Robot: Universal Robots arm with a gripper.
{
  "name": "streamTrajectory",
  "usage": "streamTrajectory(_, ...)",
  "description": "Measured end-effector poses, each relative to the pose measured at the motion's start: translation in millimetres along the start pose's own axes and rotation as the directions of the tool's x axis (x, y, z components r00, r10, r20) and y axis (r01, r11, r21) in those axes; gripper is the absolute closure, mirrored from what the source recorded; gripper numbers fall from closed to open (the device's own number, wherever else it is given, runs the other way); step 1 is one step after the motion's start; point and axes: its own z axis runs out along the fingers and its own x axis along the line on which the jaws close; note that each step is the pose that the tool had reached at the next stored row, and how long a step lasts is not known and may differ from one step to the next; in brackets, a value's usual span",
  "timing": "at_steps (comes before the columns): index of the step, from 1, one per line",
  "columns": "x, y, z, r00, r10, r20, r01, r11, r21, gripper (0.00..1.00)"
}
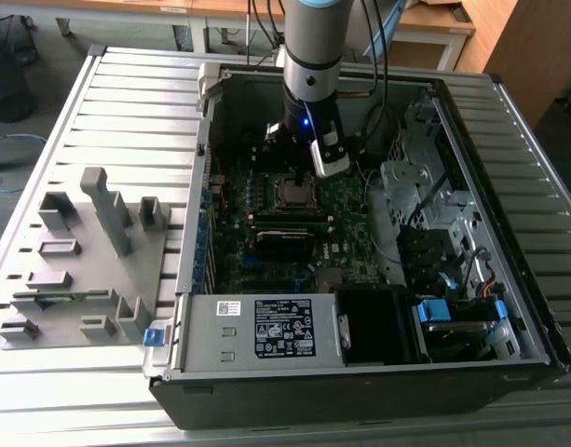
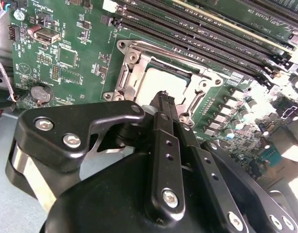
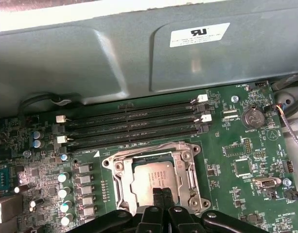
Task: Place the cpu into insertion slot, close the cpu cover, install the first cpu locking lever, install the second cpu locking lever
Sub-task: 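Install the second cpu locking lever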
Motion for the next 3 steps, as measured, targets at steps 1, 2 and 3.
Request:
streamTrajectory(1, -0.2, 0.0, 0.0, 1.0000, 0.000, 0.0000, 0.000, 1.0000, 0.0000, 0.90)
streamTrajectory(2, -0.2, 0.0, 0.0, 1.0000, 0.000, 0.0000, 0.000, 1.0000, 0.0000, 0.90)
streamTrajectory(3, -0.2, 0.0, 0.0, 1.0000, 0.000, 0.0000, 0.000, 1.0000, 0.0000, 0.90)
